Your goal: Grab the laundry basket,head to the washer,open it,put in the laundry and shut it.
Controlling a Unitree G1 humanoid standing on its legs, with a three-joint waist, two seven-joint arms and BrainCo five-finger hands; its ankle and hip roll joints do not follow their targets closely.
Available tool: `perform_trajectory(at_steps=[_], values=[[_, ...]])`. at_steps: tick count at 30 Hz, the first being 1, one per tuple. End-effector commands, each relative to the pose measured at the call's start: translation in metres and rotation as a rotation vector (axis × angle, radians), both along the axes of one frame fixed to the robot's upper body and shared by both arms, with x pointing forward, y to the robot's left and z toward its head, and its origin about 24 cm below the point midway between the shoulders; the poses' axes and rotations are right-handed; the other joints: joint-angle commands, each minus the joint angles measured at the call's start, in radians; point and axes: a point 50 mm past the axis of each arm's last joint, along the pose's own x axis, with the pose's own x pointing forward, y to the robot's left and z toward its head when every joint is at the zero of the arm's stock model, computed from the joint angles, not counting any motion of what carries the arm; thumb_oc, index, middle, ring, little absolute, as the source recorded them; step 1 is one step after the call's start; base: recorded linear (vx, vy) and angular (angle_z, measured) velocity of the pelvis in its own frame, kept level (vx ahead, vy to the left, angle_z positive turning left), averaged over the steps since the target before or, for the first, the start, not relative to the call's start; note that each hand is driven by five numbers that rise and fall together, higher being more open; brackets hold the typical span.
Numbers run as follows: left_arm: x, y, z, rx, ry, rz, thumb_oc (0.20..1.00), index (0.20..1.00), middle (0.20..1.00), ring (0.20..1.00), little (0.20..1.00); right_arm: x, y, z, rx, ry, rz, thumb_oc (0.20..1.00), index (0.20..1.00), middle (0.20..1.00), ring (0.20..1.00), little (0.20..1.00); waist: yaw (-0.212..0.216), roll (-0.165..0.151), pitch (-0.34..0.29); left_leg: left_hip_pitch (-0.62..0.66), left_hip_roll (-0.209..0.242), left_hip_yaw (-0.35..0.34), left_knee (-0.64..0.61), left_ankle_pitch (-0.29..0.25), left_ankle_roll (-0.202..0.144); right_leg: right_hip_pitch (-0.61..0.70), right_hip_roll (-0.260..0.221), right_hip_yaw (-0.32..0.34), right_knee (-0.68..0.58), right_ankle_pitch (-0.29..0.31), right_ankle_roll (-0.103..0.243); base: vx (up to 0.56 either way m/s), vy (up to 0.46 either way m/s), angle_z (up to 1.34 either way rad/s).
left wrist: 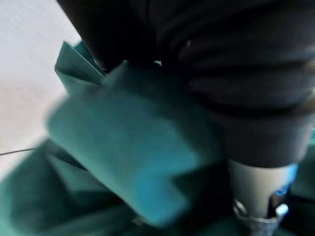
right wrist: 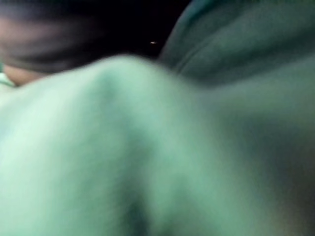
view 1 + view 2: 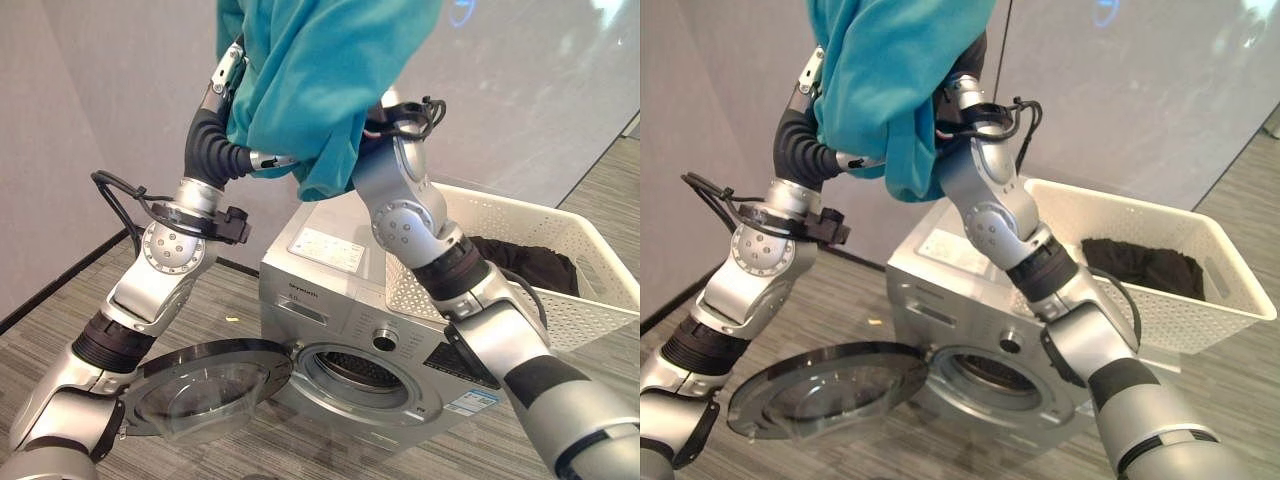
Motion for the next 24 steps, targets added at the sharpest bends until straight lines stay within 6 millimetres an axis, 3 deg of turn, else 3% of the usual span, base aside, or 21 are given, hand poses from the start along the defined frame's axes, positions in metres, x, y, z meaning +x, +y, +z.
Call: perform_trajectory(at_steps=[1,7,10,12,24], values=[[0.006,0.019,0.002,0.011,-0.016,0.111,1.0,1.0,1.0,1.0,1.0,-0.015,-0.015,0.022,0.054,-0.16,-0.001,0.2,0.2,0.2,0.2,0.2,-0.005,-0.006,-0.089,-0.009,0.024,0.013,0.046,-0.091,0.006,-0.047,-0.046,0.005,0.007,0.047,0.043,0.0,0.0,-0.08],[-0.004,0.035,0.001,0.072,-0.101,0.28,1.0,1.0,1.0,1.0,1.0,-0.028,-0.04,0.02,0.101,-0.234,-0.027,0.2,0.2,0.2,0.2,0.2,-0.01,-0.015,-0.088,0.001,0.033,0.033,0.035,-0.094,0.006,-0.046,-0.042,0.008,0.004,0.046,0.043,-0.01,0.007,-0.09],[-0.008,0.049,0.002,0.199,-0.23,0.599,1.0,1.0,1.0,1.0,1.0,-0.033,-0.054,0.014,0.129,-0.247,-0.077,0.2,0.2,0.2,0.2,0.2,-0.007,-0.018,-0.089,0.004,0.035,0.039,0.031,-0.097,0.008,-0.05,-0.04,0.014,0.002,0.046,0.04,-0.01,-0.006,-0.08],[-0.01,0.036,-0.003,0.201,-0.22,0.499,1.0,1.0,1.0,1.0,1.0,-0.027,-0.055,0.009,0.122,-0.21,-0.082,0.2,0.2,0.2,0.2,0.2,-0.009,-0.02,-0.089,0.005,0.036,0.045,0.03,-0.098,0.01,-0.053,-0.04,0.018,0.001,0.047,0.041,-0.02,-0.007,-0.06],[-0.007,0.011,-0.001,0.145,-0.174,0.308,1.0,1.0,1.0,1.0,1.0,-0.021,-0.032,0.01,0.083,-0.174,-0.013,0.2,0.2,0.2,0.2,0.2,-0.014,-0.018,-0.09,0.02,0.038,0.056,0.024,-0.099,0.011,-0.05,-0.035,0.026,0.001,0.05,0.038,0.0,0.002,-0.07]])
